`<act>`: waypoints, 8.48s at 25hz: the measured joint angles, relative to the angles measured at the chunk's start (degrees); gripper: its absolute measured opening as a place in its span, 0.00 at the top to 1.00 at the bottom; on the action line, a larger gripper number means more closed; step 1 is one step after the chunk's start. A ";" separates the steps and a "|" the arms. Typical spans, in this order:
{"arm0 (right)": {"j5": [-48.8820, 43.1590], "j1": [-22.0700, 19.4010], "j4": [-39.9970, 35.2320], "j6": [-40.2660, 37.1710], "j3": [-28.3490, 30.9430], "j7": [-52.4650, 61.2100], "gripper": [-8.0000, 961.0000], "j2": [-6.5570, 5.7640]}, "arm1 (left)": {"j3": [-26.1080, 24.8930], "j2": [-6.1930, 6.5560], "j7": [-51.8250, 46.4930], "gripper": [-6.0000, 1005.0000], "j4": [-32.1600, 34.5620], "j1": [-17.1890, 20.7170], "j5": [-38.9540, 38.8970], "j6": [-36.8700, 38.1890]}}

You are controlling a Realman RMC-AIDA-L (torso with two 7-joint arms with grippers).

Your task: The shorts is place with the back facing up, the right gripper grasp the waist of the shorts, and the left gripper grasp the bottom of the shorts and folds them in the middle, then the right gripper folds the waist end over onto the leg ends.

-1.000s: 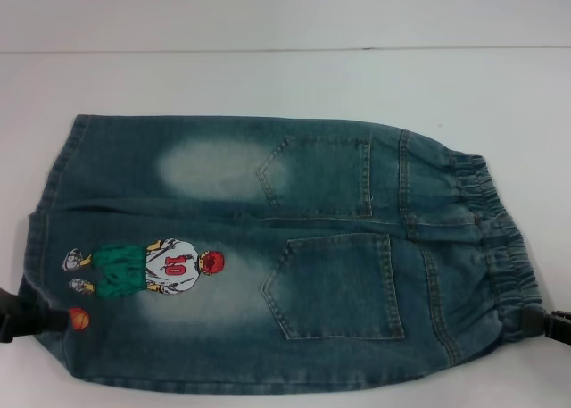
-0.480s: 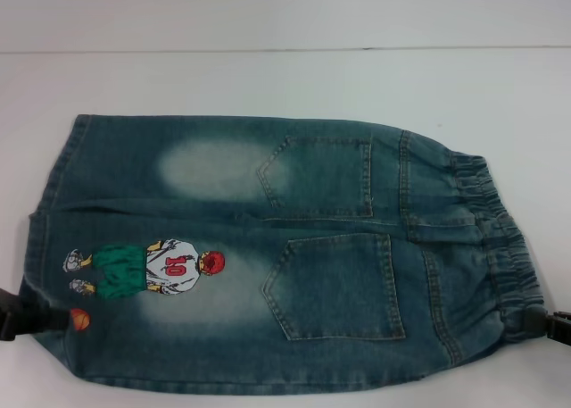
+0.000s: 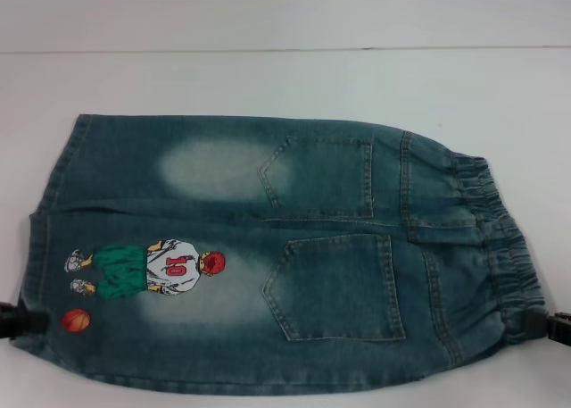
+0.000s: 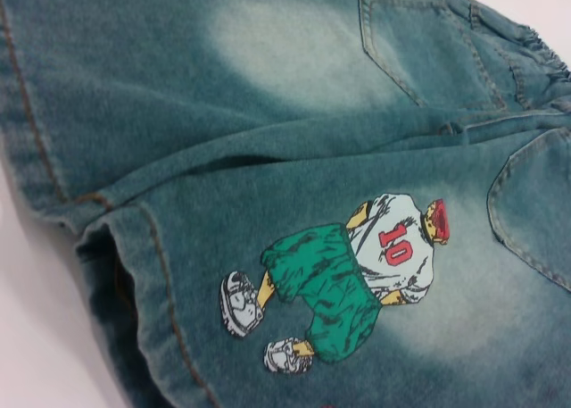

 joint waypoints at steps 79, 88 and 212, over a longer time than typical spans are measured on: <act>4.71 17.91 -10.85 22.91 -6.80 12.75 0.94 -2.71 | -0.67 -4.25 -2.72 0.98 -1.72 -11.13 -18.77 -21.11; 4.62 18.43 -8.27 33.09 -13.73 12.88 0.94 -1.27 | 5.08 -6.64 -0.95 0.98 -6.55 -10.61 -22.31 -32.19; 9.79 13.84 -2.80 38.55 -15.39 20.65 0.06 -1.61 | 25.12 -9.72 -8.57 0.05 4.47 -9.35 -29.16 -22.49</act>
